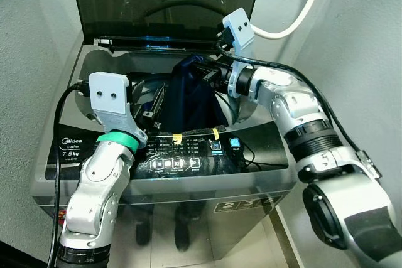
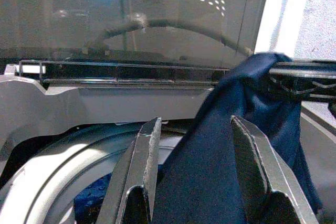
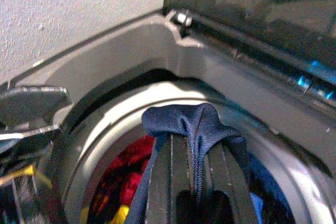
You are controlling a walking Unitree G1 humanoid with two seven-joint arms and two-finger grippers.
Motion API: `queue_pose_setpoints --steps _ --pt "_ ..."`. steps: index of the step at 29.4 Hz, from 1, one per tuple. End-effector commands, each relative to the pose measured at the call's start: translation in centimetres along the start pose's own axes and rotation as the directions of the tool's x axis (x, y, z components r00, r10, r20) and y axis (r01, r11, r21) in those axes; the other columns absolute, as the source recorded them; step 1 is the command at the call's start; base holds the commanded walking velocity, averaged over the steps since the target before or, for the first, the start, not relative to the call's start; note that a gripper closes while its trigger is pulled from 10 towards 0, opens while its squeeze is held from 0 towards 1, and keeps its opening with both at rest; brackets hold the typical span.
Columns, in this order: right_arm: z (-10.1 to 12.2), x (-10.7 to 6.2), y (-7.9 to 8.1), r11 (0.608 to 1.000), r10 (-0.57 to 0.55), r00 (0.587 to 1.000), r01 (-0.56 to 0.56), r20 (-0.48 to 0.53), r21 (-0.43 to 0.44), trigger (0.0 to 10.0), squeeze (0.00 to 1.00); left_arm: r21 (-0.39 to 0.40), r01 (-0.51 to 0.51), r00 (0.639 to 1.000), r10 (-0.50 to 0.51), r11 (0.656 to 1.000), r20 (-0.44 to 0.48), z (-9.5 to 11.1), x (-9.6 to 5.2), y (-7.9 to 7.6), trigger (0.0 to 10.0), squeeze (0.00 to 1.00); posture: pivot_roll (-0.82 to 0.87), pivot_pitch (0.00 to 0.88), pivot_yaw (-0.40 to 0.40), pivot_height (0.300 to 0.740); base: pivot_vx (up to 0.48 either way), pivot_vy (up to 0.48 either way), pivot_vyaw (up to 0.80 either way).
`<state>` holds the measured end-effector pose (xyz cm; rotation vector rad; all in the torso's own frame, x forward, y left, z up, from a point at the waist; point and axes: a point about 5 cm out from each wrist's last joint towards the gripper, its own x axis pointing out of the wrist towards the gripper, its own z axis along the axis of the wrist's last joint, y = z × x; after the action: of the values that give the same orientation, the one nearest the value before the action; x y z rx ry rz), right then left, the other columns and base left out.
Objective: Clothes washing
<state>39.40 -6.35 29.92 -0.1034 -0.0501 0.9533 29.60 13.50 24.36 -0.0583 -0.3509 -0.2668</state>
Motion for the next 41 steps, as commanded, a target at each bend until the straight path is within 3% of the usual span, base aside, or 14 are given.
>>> queue_pose_setpoints --steps 1,5,6,8,9,18,19,21,23,24,28,32,38,41 --pt "0.4 -0.4 -0.5 1.0 -0.008 1.0 0.008 -0.02 -0.009 10.0 1.0 -0.001 0.016 1.0 -0.016 1.0 -0.016 -0.3 0.1 -0.2 10.0 0.0 0.08 0.041 -0.051 0.74 0.0 0.0 0.0" --pt "0.2 -0.6 -0.6 0.999 -0.013 0.998 0.01 -0.061 -0.04 10.0 1.0 -0.004 0.015 1.0 -0.015 1.0 -0.017 -0.3 0.1 -0.2 10.0 0.0 0.08 0.036 -0.052 0.74 0.0 0.0 0.0" --pt "0.3 -0.8 -0.6 0.998 -0.022 0.998 0.019 -0.066 -0.052 10.0 0.85 -0.006 0.014 1.0 -0.014 1.0 -0.018 -0.4 0.1 -0.1 10.0 0.0 0.08 0.036 -0.052 0.74 0.0 0.0 0.0" --pt "0.3 -0.8 -0.6 0.998 -0.022 0.998 0.019 -0.066 -0.052 10.0 0.85 -0.006 0.014 1.0 -0.014 1.0 -0.018 -0.4 0.1 -0.1 10.0 0.0 0.08 0.036 -0.052 0.74 0.0 0.0 0.0" --pt "0.8 -1.0 -0.9 0.999 -0.026 0.999 0.024 -0.045 -0.031 10.0 0.0 -0.01 0.012 1.0 -0.012 1.0 -0.019 -0.4 0.2 -0.1 10.0 0.0 0.08 0.031 -0.052 0.74 0.0 0.0 0.0" --pt "4.0 -3.3 -3.0 0.993 -0.117 0.989 0.116 0.094 0.013 10.0 0.0 -0.012 0.016 1.0 -0.016 1.0 -0.021 -0.3 0.2 0.0 10.0 0.0 0.07 0.023 -0.036 0.74 0.0 0.0 0.0" --pt "4.2 -4.3 -4.4 0.953 -0.301 0.932 0.288 0.203 0.093 10.0 0.0 -0.016 0.018 0.999 -0.018 1.0 -0.03 -0.5 0.3 0.0 10.0 0.0 0.07 0.021 -0.031 0.74 0.0 0.0 0.0" --pt "2.7 -4.4 -4.4 0.935 -0.351 0.916 0.332 0.194 0.124 10.0 0.0 -0.018 0.019 0.999 -0.02 1.0 -0.035 -0.7 0.4 -0.1 10.0 0.0 0.07 0.026 -0.03 0.74 0.0 0.0 0.0" --pt "1.0 -4.4 -4.1 0.922 -0.381 0.91 0.36 0.167 0.144 10.0 0.0 -0.018 0.021 0.999 -0.022 1.0 -0.041 -0.8 0.5 -0.2 10.0 0.0 0.07 0.026 -0.03 0.74 0.0 0.0 0.0" --pt "-1.4 -4.4 -3.0 0.919 -0.391 0.91 0.377 0.141 0.117 10.0 0.0 -0.01 0.024 0.999 -0.024 1.0 -0.047 -0.9 0.5 -0.2 10.0 0.0 0.07 0.033 -0.028 0.74 0.0 0.0 0.0" --pt "-4.1 -4.7 -1.0 0.889 -0.457 0.876 0.454 0.155 0.058 10.0 0.0 0.001 0.024 0.998 -0.024 1.0 -0.058 -1.2 0.2 -0.2 10.0 0.0 0.06 0.039 -0.023 0.74 0.0 0.0 0.2" --pt "-4.9 -4.9 0.3 0.882 -0.463 0.869 0.471 0.175 -0.001 10.0 0.0 0.001 0.024 0.998 -0.024 1.0 -0.06 -1.3 0.2 -0.2 10.0 0.0 0.06 0.043 -0.017 0.74 0.0 0.0 0.8" --pt "-5.0 -5.3 0.9 0.863 -0.502 0.83 0.5 0.242 0.077 10.0 0.0 0.003 0.03 0.998 -0.03 1.0 -0.062 -1.3 0.4 -0.3 10.0 0.0 0.05 0.046 -0.016 0.74 0.0 0.0 0.8" --pt "-4.0 -5.9 1.6 0.847 -0.527 0.784 0.514 0.328 0.132 10.0 0.0 0.004 0.029 0.998 -0.028 1.0 -0.064 -1.5 0.4 -0.3 10.0 0.0 0.05 0.046 -0.02 0.74 0.0 0.0 0.8"
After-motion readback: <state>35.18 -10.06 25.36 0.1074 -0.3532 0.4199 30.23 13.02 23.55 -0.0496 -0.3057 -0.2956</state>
